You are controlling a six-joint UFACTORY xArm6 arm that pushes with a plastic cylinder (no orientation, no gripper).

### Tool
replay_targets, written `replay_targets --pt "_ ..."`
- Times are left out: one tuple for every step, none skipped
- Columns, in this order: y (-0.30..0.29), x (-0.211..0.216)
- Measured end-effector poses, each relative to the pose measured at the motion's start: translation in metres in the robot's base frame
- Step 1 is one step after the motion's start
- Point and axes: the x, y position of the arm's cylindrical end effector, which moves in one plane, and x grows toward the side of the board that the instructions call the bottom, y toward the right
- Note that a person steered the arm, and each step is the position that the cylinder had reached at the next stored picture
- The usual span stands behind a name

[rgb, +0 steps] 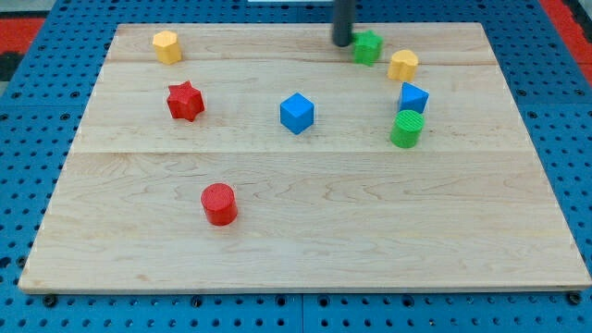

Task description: Push blue cube to the bottom center

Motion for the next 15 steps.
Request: replay_targets --pt "-0.019 0.004" --pt "-0.011 0.047" --pt "-0.003 0.041" --pt "-0.004 0.036" --pt "-0.001 0.036" --pt "-0.018 0.065" --pt "-0.073 0.100" --pt "-0.119 0.111" --pt "-0.126 0.146" --pt "-0.118 0.169" --pt "-0.102 0.198" --pt "-0.102 0.201" --pt "-0.102 0.201" --pt "-0.102 0.202" --pt "-0.101 0.207"
